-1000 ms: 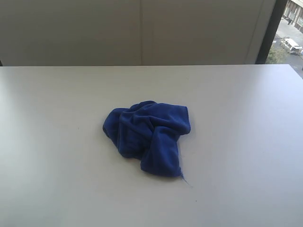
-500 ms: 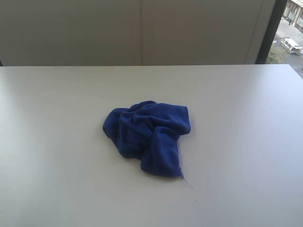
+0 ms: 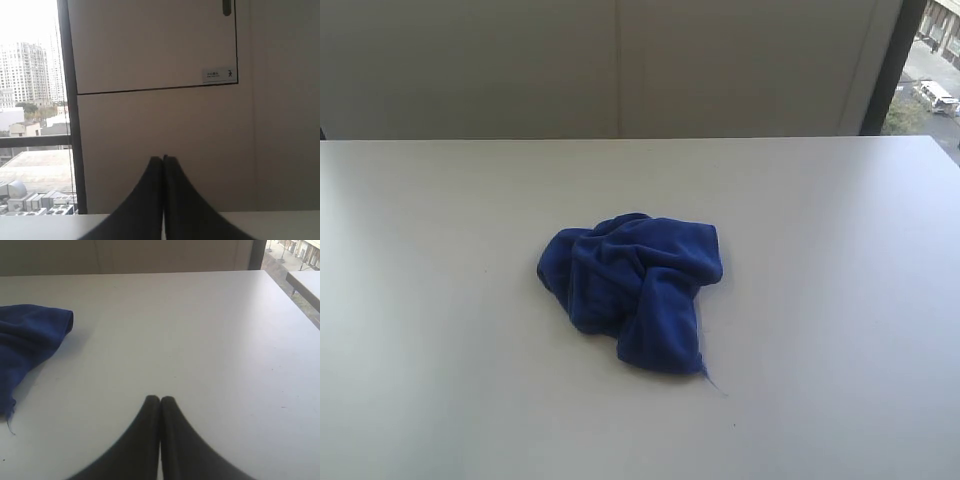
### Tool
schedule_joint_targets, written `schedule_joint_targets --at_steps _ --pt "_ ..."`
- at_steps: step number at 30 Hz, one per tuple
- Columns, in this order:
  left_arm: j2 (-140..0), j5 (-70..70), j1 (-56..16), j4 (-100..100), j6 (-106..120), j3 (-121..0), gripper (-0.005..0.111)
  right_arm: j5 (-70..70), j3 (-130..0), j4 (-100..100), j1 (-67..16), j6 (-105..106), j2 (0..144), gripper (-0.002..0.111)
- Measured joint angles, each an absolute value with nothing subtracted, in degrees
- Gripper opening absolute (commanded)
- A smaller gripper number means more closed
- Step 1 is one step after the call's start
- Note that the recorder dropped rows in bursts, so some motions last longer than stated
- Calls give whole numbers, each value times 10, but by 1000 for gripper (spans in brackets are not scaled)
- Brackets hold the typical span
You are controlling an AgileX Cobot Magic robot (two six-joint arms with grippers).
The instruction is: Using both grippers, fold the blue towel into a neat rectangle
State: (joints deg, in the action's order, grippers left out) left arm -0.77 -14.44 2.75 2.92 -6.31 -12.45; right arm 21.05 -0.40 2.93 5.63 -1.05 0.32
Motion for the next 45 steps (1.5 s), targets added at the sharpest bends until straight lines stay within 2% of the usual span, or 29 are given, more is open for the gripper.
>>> schedule_joint_targets --at_steps 3,7,10,14,18,22,29,33,34,38,40,42,45 --pt "-22 -68 28 29 -101 -184 0 210 -4 29 56 -11 3 0" --pt "-112 195 28 24 -87 -281 0 210 -4 29 56 -11 3 0" --pt "-270 376 24 -54 79 -360 0 210 -4 29 56 -11 3 0" --pt "-464 504 -11 -178 229 -440 0 210 -4 29 56 -11 3 0" --pt "-597 616 -53 -356 403 -493 0 210 -4 29 56 -11 3 0" --pt "-660 565 -137 -471 498 -517 0 210 -4 29 56 -11 3 0" --pt "-793 403 -327 -416 504 -567 0 210 -4 29 56 -11 3 0" --pt "-875 344 -399 -389 506 -606 1 210 -4 29 56 -11 3 0" --pt "-895 333 -411 -387 506 -617 4 210 -4 29 56 -11 3 0" --pt "-974 295 -449 -382 547 -666 39 210 -4 29 56 -11 3 0" --pt "-997 276 -459 -381 580 -675 54 210 -4 29 56 -11 3 0" --pt "-1017 247 -469 -381 616 -680 59 210 -4 29 56 -11 3 0" --pt "-1049 187 -477 -381 659 -680 59 210 -4 29 56 -11 3 0"
